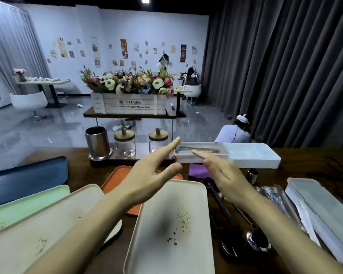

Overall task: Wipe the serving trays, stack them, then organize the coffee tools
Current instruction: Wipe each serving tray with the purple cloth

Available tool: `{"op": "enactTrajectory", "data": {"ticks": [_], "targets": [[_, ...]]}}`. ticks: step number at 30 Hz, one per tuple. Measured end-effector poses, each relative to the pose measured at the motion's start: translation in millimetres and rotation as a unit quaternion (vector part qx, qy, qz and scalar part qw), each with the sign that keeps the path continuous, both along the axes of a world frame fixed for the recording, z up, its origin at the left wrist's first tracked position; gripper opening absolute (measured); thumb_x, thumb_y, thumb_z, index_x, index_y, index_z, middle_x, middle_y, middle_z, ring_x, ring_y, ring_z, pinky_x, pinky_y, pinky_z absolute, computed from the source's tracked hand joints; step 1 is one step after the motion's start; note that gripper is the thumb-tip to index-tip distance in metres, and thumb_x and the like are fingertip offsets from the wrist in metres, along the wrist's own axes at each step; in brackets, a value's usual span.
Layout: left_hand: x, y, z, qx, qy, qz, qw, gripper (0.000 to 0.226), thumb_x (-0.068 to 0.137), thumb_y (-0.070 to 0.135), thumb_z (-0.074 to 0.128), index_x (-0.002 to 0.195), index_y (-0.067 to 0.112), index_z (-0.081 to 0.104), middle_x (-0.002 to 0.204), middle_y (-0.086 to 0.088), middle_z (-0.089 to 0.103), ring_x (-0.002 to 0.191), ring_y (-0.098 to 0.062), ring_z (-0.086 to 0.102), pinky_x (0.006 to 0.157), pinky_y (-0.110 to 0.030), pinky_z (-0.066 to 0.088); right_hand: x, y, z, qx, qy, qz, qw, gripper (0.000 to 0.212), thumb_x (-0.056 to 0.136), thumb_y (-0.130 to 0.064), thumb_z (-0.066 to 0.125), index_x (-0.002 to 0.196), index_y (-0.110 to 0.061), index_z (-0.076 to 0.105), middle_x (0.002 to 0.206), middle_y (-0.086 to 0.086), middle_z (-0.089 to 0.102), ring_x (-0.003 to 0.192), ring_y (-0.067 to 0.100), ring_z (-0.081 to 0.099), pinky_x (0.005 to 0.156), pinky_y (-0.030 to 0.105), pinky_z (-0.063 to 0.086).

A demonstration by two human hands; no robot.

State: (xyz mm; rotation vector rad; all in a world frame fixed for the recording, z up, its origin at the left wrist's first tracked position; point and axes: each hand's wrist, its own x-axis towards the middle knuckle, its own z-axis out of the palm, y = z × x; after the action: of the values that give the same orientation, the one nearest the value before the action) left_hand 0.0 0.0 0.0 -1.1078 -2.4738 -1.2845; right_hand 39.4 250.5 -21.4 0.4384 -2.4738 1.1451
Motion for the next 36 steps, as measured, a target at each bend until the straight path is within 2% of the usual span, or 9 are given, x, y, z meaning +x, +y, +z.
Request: {"op": "enactTrajectory", "data": {"ticks": [3,6,8,11,13,17,21,28,36], "targets": [[-17,24,-30,-0.057,-0.011,0.026,0.998,0.076,0.088,0.085,0.036,0.155,0.058,0.013,0.162,0.029,0.022,0.147,0.012,0.021,0.122,-0.029,0.025,-18,18,-29,0.087,-0.051,-0.033,0.994,0.059,0.098,-0.069,0.023,0.152,-0.046,0.033,0.156,-0.026,0.035,0.143,-0.010,0.029,0.119,0.027,0.027],[-34,48,-63,-0.092,-0.054,0.036,0.994,0.065,0.094,0.077,0.037,0.150,0.064,0.007,0.160,0.029,0.017,0.146,0.011,0.019,0.123,-0.030,0.024,-45,39,-62,0.126,-0.107,-0.046,0.985,0.056,0.102,-0.058,0.030,0.155,-0.043,0.027,0.161,-0.018,0.030,0.147,-0.001,0.027,0.120,0.029,0.027],[-46,62,-83,-0.117,-0.061,0.054,0.990,0.065,0.090,0.084,0.031,0.147,0.070,0.004,0.163,0.024,0.022,0.150,0.002,0.023,0.123,-0.035,0.027,-67,55,-78,0.159,-0.132,-0.050,0.977,0.052,0.105,-0.050,0.034,0.156,-0.041,0.025,0.162,-0.014,0.029,0.148,0.006,0.028,0.118,0.033,0.029],[-56,72,-106,-0.156,-0.077,0.089,0.981,0.081,0.084,0.084,0.034,0.156,0.058,0.007,0.161,0.011,0.039,0.146,-0.012,0.037,0.109,-0.018,0.029,-104,70,-93,0.185,-0.182,-0.068,0.964,0.053,0.106,-0.045,0.035,0.158,-0.034,0.024,0.163,-0.007,0.031,0.147,0.020,0.033,0.114,0.038,0.033],[-59,76,-114,-0.167,-0.080,0.092,0.978,0.084,0.086,0.079,0.043,0.156,0.057,0.002,0.160,0.012,0.039,0.144,-0.010,0.039,0.107,-0.014,0.029,-129,72,-98,0.189,-0.206,-0.065,0.958,0.054,0.107,-0.042,0.036,0.158,-0.029,0.026,0.164,-0.003,0.029,0.148,0.024,0.031,0.115,0.039,0.031],[-63,73,-125,-0.190,-0.089,0.101,0.973,0.087,0.087,0.080,0.045,0.154,0.059,-0.007,0.164,0.016,0.029,0.148,-0.006,0.032,0.114,-0.023,0.029,-167,75,-112,0.241,-0.225,-0.056,0.942,0.046,0.108,-0.033,0.039,0.153,-0.021,0.039,0.162,-0.002,0.033,0.147,0.026,0.032,0.112,0.038,0.031],[-68,67,-133,-0.202,-0.103,0.119,0.967,0.090,0.081,0.090,0.035,0.152,0.061,-0.012,0.164,0.009,0.033,0.150,-0.011,0.031,0.120,-0.035,0.031,-190,82,-133,0.268,-0.256,-0.037,0.928,0.047,0.106,-0.034,0.043,0.153,-0.034,0.038,0.164,-0.003,0.029,0.149,0.027,0.030,0.117,0.038,0.028],[-70,65,-133,-0.196,-0.107,0.140,0.965,0.089,0.091,0.076,0.046,0.158,0.051,-0.008,0.157,0.011,0.041,0.143,-0.011,0.039,0.109,-0.027,0.034,-208,88,-138,0.322,-0.257,-0.028,0.911,0.052,0.097,-0.045,0.060,0.145,-0.050,0.044,0.164,0.003,0.029,0.147,0.026,0.029,0.115,0.040,0.024],[-61,46,-132,-0.187,-0.107,0.165,0.963,0.087,0.091,0.074,0.047,0.154,0.058,-0.010,0.160,0.010,0.039,0.145,-0.013,0.039,0.110,-0.035,0.041,-207,84,-135,0.323,-0.229,-0.031,0.918,0.049,0.093,-0.034,0.063,0.138,-0.050,0.052,0.139,-0.009,0.057,0.122,0.029,0.044,0.104,0.039,0.033]]}}
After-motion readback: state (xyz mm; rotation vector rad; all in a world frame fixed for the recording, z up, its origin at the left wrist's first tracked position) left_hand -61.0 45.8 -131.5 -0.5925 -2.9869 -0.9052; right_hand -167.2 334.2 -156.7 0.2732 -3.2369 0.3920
